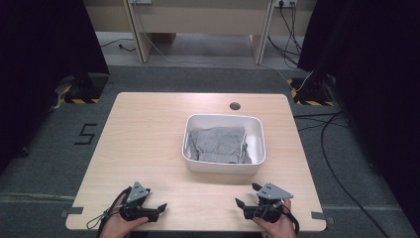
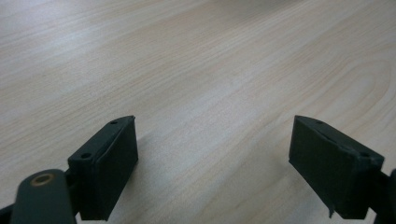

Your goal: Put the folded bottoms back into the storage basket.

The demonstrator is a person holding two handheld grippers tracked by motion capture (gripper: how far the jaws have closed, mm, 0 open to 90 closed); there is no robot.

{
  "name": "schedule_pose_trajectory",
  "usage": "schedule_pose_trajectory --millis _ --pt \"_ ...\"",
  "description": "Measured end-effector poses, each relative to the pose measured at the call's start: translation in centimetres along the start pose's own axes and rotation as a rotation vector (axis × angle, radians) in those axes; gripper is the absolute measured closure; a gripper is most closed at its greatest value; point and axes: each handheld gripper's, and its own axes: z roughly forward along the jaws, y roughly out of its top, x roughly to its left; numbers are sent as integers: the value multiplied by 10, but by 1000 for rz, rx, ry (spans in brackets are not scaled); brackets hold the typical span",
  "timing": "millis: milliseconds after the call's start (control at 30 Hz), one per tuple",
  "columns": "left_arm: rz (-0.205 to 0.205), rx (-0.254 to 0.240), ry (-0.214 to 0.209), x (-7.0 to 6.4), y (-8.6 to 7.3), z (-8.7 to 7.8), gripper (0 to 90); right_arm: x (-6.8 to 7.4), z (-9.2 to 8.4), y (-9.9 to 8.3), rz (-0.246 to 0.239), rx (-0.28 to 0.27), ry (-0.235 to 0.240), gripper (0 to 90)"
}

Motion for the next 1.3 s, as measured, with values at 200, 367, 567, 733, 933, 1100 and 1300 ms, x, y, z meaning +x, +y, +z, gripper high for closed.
schedule_pose_trajectory --millis 200,367,567,733,933,1100,1300 --pt "40 -9 54 0 -7 -3 145 -1 -1 -6 -13 69 -81 189" --pt "26 -22 63 0 -12 -6 145 -5 -5 -12 7 96 -122 198" --pt "21 -41 76 1 -19 -12 144 -9 -8 -20 38 121 -155 198" --pt "10 -56 87 0 -25 -17 143 -10 -8 -25 45 116 -157 161" --pt "10 -71 89 -2 -32 -21 143 -8 -9 -30 47 84 -160 153" --pt "9 -84 92 -4 -34 -22 141 -6 -11 -36 42 44 -170 149" --pt "13 -95 85 -5 -36 -22 140 -5 -9 -39 47 15 -170 141"
